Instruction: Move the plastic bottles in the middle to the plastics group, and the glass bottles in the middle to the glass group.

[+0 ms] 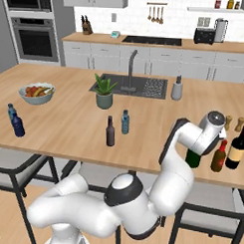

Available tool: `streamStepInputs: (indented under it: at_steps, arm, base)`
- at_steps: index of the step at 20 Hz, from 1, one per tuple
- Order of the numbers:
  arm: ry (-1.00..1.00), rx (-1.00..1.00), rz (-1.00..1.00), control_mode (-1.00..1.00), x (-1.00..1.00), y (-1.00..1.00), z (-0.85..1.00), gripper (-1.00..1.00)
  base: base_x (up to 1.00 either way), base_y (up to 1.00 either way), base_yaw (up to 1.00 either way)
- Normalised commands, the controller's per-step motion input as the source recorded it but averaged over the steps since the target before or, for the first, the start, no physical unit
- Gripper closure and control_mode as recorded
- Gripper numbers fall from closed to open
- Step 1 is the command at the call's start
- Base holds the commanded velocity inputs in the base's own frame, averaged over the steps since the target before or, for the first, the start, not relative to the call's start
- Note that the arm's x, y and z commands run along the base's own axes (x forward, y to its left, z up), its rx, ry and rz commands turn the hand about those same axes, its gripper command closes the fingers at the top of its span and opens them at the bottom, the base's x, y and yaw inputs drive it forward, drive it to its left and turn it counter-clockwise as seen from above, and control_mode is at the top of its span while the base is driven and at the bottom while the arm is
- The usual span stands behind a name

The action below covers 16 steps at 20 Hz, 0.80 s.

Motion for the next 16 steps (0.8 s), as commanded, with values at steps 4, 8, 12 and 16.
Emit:
streamStepInputs:
  at_steps: [4,8,12,16]
  arm:
    - [-0.02,0.00,0.00,-1.00,-0.19,0.10,0.60,-1.00]
    - [-0.08,0.00,0.00,-1.00,-0.22,0.15,0.86,-1.00]
    - [-0.08,0.00,0.00,-1.00,-0.22,0.23,0.96,-1.00]
    - [-0.06,-0.02,0.00,-1.00,-0.37,0.42,0.71,-1.00]
  base:
    - [0.00,0.00,0.00]
    - [0.00,0.00,0.00]
    - [0.00,0.00,0.00]
    - [0.00,0.00,0.00]
